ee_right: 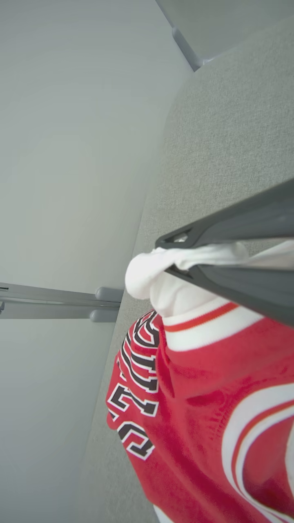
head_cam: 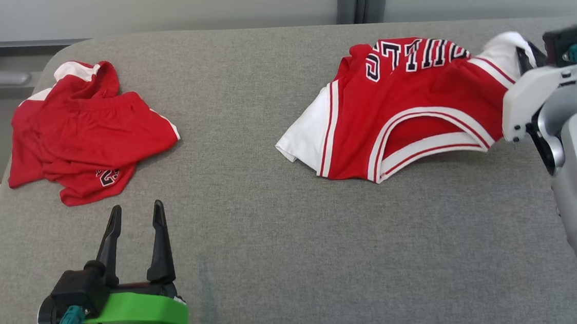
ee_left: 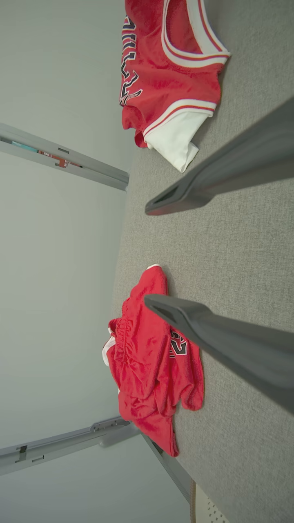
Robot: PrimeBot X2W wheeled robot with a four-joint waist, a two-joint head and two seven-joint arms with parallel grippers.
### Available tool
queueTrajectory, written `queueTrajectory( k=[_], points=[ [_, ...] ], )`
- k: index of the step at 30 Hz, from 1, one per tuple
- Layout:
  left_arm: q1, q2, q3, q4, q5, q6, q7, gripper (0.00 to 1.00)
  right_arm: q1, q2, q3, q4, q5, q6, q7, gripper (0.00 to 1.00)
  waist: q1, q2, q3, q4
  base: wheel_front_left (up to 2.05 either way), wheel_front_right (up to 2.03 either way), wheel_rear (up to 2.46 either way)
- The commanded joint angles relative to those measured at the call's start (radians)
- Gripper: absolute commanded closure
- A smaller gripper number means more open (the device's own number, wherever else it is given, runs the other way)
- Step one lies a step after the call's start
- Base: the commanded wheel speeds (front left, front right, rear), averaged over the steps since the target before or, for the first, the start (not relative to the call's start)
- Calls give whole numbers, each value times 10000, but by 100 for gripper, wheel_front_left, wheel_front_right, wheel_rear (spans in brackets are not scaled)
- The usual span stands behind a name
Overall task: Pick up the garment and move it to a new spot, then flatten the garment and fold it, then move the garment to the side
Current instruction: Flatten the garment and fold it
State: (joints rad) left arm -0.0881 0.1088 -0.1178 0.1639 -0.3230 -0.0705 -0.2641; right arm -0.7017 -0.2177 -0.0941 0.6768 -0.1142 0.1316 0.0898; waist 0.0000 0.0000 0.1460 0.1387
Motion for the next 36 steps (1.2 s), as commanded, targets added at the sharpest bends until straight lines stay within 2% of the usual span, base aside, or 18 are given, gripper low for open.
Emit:
queueTrajectory(
  k=[1,13,19,23,26,31,36],
  points=[
    [162,-36,56,11,15,-55,-5,0,-371,-96,338,-181,188,-17,-253,100,0,0,-126,-30,0,0,0],
    [184,-143,251,-126,113,-107,-5,0,-3025,112,3934,-1642,1749,-17,-1320,100,0,0,-355,-36,0,0,0],
    [9,-161,279,-158,180,-159,-5,0,-4502,342,4869,-2108,3009,-17,-1769,100,0,0,-268,26,0,0,0],
    [-63,-188,302,-175,219,-188,-5,0,-5023,509,4689,-2197,4115,-17,-2181,100,0,0,-207,64,0,0,0],
    [-71,-205,317,-186,248,-204,-5,0,-5072,295,4612,-2190,4346,-19,-2386,100,0,0,-158,64,0,0,0],
    [-165,-261,276,-242,283,-235,-5,0,-4267,-417,4028,-1222,4070,-19,-2073,100,0,0,49,76,0,0,0],
    [-401,-298,273,-267,267,-294,-5,0,-3480,-947,2715,366,3530,-17,-1989,100,0,0,477,142,0,0,0]
  ],
)
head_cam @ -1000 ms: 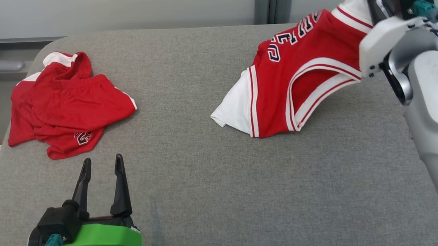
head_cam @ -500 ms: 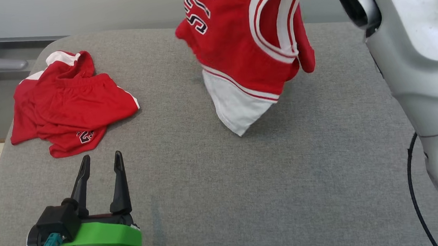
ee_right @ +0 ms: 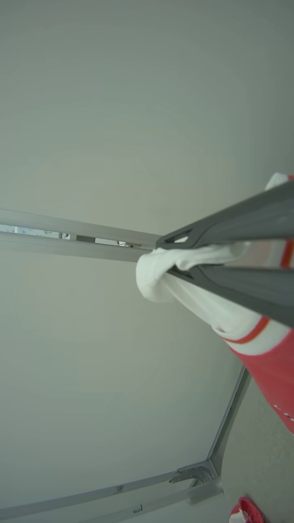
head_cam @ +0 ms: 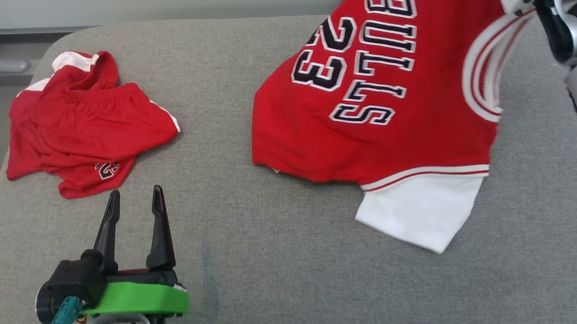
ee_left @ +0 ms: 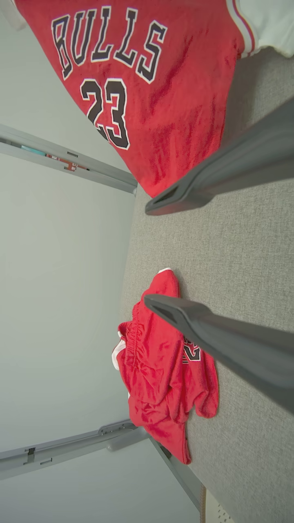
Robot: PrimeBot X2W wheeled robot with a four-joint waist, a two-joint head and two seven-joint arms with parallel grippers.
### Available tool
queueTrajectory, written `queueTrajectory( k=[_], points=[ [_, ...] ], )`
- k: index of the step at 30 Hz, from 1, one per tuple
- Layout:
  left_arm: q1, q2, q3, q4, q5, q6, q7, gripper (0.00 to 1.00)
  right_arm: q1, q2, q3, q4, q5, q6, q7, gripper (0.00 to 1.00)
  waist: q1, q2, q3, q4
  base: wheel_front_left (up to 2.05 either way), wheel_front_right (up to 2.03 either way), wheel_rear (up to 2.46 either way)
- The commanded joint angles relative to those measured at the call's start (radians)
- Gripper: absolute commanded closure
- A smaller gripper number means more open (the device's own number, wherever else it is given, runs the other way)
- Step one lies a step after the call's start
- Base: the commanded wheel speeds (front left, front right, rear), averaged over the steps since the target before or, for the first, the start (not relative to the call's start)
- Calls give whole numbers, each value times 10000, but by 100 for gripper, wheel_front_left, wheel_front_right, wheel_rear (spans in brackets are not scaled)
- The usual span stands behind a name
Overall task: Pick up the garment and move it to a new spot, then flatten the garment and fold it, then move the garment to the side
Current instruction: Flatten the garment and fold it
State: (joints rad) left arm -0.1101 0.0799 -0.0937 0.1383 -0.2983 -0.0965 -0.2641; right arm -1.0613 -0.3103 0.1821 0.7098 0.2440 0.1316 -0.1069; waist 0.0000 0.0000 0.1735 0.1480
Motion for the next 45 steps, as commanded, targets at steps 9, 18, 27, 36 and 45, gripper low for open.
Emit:
queueTrajectory(
  k=[9,18,27,36,45],
  points=[
    [-531,-78,33,5,133,-118,-5,0,449,-72,-1731,2124,-1603,-17,-571,0,0,0,730,163,0,0,0],
    [-201,-116,134,180,266,-155,-5,0,1446,648,-1321,2544,-2040,-17,-214,0,0,0,133,-61,0,0,0],
    [202,-123,193,191,335,-170,-4,0,3799,1203,-1635,1840,-2014,-17,1155,0,0,0,-394,-396,0,0,0],
    [58,-58,173,113,329,-216,-5,0,5149,1959,-2803,1292,-2250,-17,2272,0,0,0,-158,-421,0,0,0],
    [-75,-9,325,145,312,-204,-5,0,5578,2163,-3330,425,-2775,-17,2798,100,0,0,-25,-466,0,0,0]
  ],
)
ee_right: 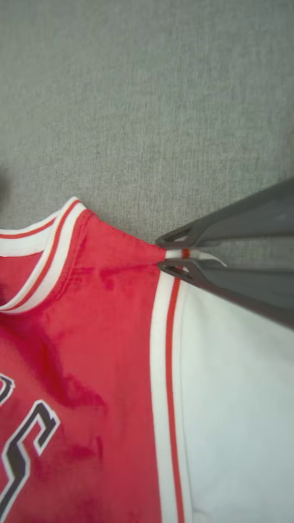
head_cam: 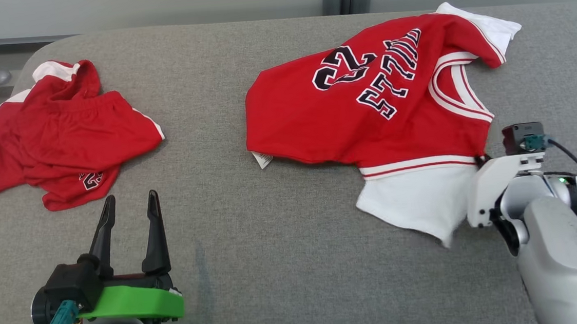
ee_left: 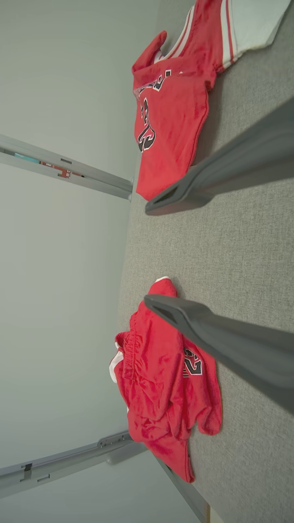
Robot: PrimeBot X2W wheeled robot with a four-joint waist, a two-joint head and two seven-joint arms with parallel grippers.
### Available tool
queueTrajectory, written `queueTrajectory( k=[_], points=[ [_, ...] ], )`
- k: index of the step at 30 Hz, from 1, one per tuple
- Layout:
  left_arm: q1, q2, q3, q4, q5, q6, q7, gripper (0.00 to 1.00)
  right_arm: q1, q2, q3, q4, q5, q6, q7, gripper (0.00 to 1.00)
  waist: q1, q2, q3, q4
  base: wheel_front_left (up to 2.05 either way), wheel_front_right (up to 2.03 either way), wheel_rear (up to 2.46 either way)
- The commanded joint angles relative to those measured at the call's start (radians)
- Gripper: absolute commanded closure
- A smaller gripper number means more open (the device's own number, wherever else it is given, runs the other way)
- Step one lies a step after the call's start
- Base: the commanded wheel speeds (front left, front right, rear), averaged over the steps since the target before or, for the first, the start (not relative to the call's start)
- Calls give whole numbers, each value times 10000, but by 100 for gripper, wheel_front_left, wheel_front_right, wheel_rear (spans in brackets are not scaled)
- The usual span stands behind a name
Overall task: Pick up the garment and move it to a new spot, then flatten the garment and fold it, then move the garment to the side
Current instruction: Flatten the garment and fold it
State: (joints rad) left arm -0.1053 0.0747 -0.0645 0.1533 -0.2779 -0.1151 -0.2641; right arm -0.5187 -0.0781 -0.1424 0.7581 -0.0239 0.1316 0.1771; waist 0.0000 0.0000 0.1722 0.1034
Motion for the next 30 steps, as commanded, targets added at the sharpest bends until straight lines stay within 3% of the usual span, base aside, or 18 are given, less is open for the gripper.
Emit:
queueTrajectory(
  k=[1,8,14,15,16,24,30],
  points=[
    [-133,41,46,-4,111,-18,-5,0,202,-220,-254,-272,-215,-17,-62,100,0,0,-28,-40,0,0,0],
    [-114,9,60,-10,120,-15,-4,0,817,-259,-2102,-2127,-1007,-17,370,100,0,0,-86,-307,0,0,0],
    [-205,-15,50,10,132,-33,-5,0,1342,-370,-2871,-3163,-1862,-17,526,100,0,0,-70,-437,0,0,0],
    [-212,-8,46,12,145,-38,-5,0,1411,-420,-2833,-3294,-1975,-17,401,76,0,0,-62,-453,0,0,0],
    [-213,-6,46,17,152,-41,-5,0,1446,-420,-2851,-3371,-2007,-17,299,0,0,0,-58,-463,0,0,0],
    [-147,-4,81,103,109,-61,-5,0,1967,-155,-2548,-4199,-1947,-17,-841,0,0,0,-165,-538,0,0,0],
    [93,-33,106,234,140,-38,-5,0,2777,45,-1273,-4993,-1350,-17,-2201,0,0,0,-480,-598,0,0,0]
  ],
)
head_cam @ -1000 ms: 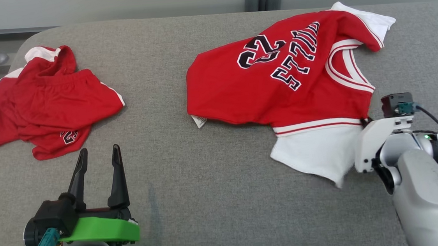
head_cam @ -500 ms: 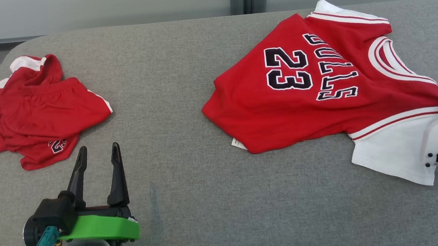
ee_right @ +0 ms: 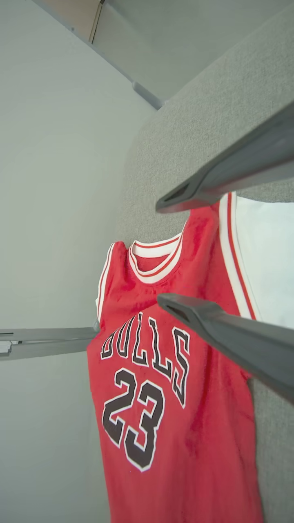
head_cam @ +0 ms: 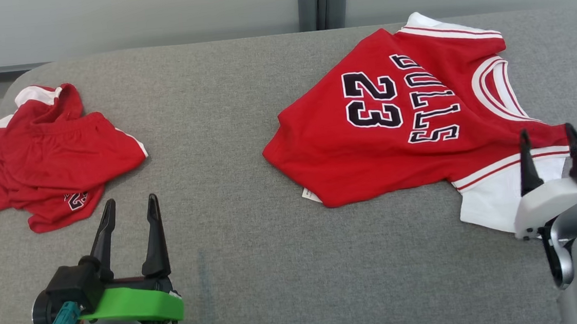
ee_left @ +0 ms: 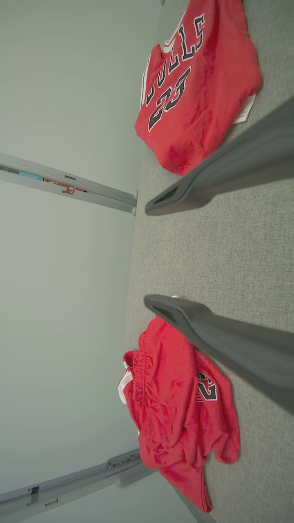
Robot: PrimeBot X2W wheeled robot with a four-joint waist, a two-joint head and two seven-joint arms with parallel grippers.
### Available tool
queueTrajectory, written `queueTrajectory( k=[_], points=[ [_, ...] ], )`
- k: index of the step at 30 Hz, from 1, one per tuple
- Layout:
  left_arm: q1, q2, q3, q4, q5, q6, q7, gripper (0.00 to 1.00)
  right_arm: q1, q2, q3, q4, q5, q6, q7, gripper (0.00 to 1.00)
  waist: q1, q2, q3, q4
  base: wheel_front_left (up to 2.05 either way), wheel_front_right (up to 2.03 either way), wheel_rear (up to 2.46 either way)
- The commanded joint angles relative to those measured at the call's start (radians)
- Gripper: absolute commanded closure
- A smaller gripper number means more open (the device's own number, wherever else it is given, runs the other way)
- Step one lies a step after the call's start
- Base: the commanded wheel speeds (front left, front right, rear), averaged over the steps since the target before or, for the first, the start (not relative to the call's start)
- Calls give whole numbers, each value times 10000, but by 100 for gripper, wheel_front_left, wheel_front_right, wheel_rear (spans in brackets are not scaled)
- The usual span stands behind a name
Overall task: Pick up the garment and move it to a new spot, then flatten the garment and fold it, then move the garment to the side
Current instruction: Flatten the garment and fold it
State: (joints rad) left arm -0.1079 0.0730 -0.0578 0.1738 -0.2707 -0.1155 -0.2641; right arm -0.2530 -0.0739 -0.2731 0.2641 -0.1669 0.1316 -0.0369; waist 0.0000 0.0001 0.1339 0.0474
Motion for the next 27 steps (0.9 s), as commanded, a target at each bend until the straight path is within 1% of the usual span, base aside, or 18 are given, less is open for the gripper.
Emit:
queueTrajectory(
  k=[1,5,11,15,22,24,27],
  points=[
    [184,-23,32,41,86,-7,-5,0,298,43,387,-156,256,-17,-269,0,0,-1,-173,-62,0,0,0],
    [384,-11,53,100,84,2,-5,0,875,69,1517,-541,718,-17,-915,0,0,-1,-440,-152,0,0,0],
    [698,-27,189,178,93,53,-5,0,1621,177,2364,-974,1258,-17,-1375,0,0,-1,-989,-247,0,0,0],
    [881,-54,196,236,137,70,-5,0,1965,216,2625,-1220,1449,-17,-1432,0,0,-1,-1170,-308,0,0,0],
    [999,-88,183,432,52,81,-5,0,2181,227,2580,-1466,1932,-17,-1211,0,0,-1,-1201,-430,0,0,0],
    [835,-91,99,647,-3,76,86,0,2190,228,2537,-1537,1958,-17,-1168,0,0,-1,-1140,-491,0,0,0],
    [185,-55,-359,1204,-131,-58,541,0,2127,229,2558,-1621,1884,-17,-1070,0,0,-1,-946,-648,0,0,0]
  ],
)
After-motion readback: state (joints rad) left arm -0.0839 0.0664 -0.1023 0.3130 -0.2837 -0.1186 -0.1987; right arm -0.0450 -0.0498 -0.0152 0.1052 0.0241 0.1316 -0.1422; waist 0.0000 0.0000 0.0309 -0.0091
